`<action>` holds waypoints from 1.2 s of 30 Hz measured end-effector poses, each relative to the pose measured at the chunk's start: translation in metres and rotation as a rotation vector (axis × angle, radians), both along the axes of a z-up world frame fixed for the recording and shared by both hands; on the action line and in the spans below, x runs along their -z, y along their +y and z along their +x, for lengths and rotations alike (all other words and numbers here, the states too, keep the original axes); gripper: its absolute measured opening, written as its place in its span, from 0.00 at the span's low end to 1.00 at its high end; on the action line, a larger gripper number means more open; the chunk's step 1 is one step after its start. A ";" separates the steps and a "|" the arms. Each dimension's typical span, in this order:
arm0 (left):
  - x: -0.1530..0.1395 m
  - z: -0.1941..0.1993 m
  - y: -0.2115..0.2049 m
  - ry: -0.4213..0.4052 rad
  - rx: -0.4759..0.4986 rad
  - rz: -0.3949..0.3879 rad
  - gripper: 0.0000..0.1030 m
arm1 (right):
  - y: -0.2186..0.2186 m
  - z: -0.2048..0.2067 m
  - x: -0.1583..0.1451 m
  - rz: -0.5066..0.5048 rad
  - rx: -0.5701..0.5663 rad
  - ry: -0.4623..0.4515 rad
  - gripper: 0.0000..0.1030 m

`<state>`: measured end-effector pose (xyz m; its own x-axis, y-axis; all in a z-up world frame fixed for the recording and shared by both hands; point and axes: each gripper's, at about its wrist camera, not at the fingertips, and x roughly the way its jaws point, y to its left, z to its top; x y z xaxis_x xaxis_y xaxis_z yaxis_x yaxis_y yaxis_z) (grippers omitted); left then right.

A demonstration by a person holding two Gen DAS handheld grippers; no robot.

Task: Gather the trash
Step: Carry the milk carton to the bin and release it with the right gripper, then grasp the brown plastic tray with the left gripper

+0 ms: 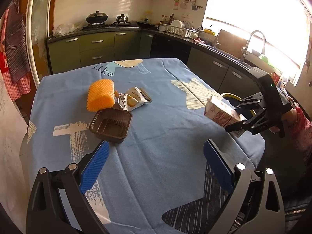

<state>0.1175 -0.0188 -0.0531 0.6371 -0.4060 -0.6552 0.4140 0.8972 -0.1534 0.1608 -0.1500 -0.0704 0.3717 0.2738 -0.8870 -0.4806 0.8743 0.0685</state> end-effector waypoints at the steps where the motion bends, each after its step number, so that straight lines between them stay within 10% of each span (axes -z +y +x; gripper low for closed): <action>1: 0.000 -0.001 -0.002 -0.002 0.006 0.001 0.93 | -0.017 -0.007 -0.003 0.020 0.056 -0.008 0.48; 17: -0.012 -0.009 -0.038 -0.021 0.053 0.057 0.93 | -0.238 -0.045 0.019 0.027 0.814 -0.100 0.49; 20: -0.013 -0.008 -0.040 -0.019 0.057 0.063 0.93 | -0.256 -0.043 0.026 -0.037 0.915 -0.137 0.63; 36: 0.009 0.021 -0.024 0.033 0.010 0.117 0.93 | -0.153 -0.078 0.005 0.238 0.738 -0.259 0.71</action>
